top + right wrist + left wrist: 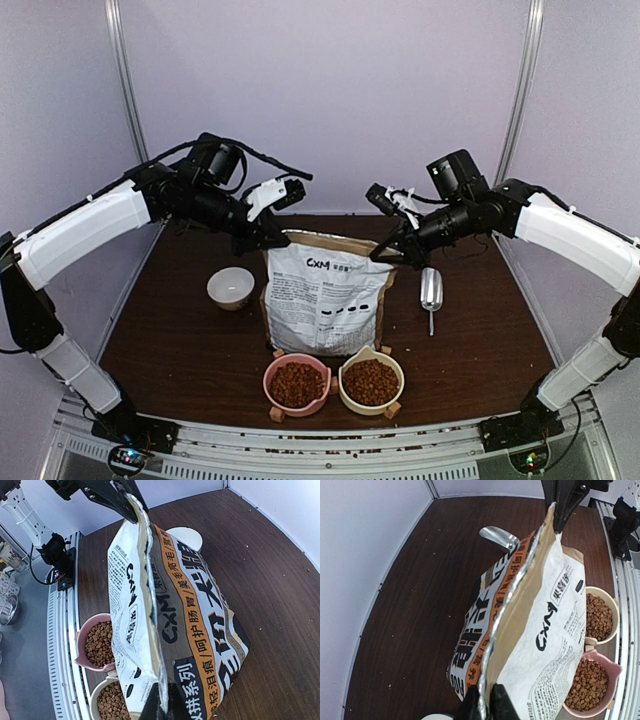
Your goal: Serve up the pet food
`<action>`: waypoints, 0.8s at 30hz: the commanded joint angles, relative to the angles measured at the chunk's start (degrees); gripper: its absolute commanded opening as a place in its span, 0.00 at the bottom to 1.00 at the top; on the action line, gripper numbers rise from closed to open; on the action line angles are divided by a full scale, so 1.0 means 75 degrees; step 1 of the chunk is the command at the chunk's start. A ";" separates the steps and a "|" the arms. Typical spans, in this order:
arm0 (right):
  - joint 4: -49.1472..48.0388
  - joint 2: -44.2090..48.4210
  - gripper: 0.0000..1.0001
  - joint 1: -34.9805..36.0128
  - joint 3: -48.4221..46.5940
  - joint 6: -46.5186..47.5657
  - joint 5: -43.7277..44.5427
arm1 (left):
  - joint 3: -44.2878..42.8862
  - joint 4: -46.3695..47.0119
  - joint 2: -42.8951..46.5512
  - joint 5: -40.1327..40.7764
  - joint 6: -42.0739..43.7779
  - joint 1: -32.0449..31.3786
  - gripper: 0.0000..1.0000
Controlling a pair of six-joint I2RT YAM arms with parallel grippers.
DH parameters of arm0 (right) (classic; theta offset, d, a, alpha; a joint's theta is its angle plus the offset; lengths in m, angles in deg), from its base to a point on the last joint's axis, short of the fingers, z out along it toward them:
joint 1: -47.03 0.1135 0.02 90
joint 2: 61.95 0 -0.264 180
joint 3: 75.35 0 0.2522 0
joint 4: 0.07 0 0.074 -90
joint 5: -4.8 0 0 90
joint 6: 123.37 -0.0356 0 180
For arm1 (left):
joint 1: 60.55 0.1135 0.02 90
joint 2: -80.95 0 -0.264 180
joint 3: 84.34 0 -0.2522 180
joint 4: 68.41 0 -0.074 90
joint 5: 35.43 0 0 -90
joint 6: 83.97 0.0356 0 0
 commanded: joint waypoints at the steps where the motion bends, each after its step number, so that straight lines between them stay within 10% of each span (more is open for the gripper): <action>1: 0.0436 0.0294 0.00 -0.0132 0.0089 -0.0037 0.0234 | 0.0112 0.0029 0.0215 0.0872 0.0053 0.0341 0.00; 8: 0.0389 0.0330 0.00 -0.0149 0.0100 -0.0063 0.0254 | 0.0168 0.0046 0.0267 0.0911 0.0020 0.0404 0.01; 12: 0.0368 0.0409 0.00 -0.0179 0.0117 -0.0084 0.0324 | 0.0283 0.0063 0.0432 0.1104 -0.0054 0.0571 0.23; 15: 0.0308 0.0467 0.00 -0.0217 0.0197 -0.0109 0.0328 | 0.0464 0.0168 0.0681 0.0995 -0.0092 0.0749 0.01; 18: 0.0256 0.0465 0.00 -0.0218 0.0237 -0.0150 0.0296 | 0.0640 0.0308 0.0876 0.0572 -0.0133 0.0816 0.00; 21: 0.0201 0.0509 0.05 -0.0228 0.0193 -0.0214 0.0248 | 0.0661 0.0353 0.0959 0.0556 -0.0429 0.0822 0.28; 24: -0.0061 0.0676 0.36 -0.0233 0.0198 -0.0416 0.0252 | 0.0781 0.0683 0.1231 0.0447 -0.0806 0.0834 0.53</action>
